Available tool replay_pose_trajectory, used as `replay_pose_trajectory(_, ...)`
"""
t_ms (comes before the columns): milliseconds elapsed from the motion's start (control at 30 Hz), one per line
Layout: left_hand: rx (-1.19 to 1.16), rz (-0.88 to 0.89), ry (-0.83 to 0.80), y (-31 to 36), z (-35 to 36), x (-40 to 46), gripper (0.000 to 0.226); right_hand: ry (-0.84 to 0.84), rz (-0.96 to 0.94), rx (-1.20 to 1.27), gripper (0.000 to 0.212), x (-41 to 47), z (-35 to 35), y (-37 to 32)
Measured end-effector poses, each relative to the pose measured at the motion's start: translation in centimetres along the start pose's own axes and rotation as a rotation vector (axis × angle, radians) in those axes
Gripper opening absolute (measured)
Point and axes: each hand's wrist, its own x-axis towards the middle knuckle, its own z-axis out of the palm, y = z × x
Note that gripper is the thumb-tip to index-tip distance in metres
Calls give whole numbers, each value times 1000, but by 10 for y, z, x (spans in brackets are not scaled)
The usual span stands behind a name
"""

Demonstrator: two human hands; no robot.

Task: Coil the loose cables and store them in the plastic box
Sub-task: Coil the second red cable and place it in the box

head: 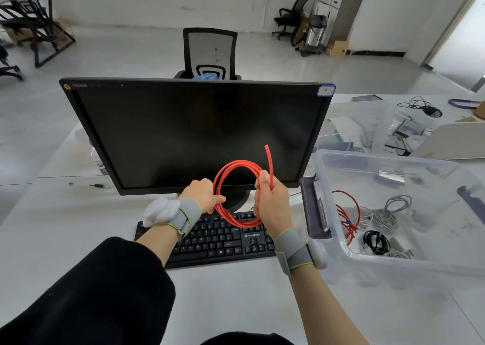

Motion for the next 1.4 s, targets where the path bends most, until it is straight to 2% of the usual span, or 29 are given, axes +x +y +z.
replay_pose_trajectory(133, 81, -2, -16, -3, 2, 0, 33, 12, -16, -124, 38, 2, 0, 10)
replay_pose_trajectory(200, -45, 25, -168, -8, -4, -3, 30, 33, 46, -64, 38, 4, -8, 10)
replay_pose_trajectory(267, -272, 36, -341, -12, -9, -6, 27, 14, 154, 79, 38, 4, -18, 7)
replay_pose_trajectory(333, -350, 57, -387, -13, -7, -8, 27, -25, 196, 181, 38, 6, -23, 5)
replay_pose_trajectory(567, -168, 115, -224, -7, 12, -4, 24, 49, 358, 472, 57, 19, -33, 9)
replay_pose_trajectory(767, -186, 120, -105, -12, 23, -5, 21, 92, 411, 730, 49, 20, -42, 17)
replay_pose_trajectory(900, -181, 163, -59, -10, 24, -8, 21, 26, 588, 841, 50, 23, -44, 23)
replay_pose_trajectory(1000, -90, 229, -15, -8, 19, -9, 23, -118, 721, 853, 67, 24, -49, 28)
replay_pose_trajectory(1100, -19, 269, 2, -6, 15, -9, 25, -264, 751, 816, 77, 23, -51, 30)
replay_pose_trajectory(1267, -19, 308, 37, -4, 11, -10, 25, -360, 780, 760, 65, 30, -53, 26)
replay_pose_trajectory(1400, 82, 344, 95, 2, 3, -14, 23, -436, 804, 800, 37, 28, -53, 27)
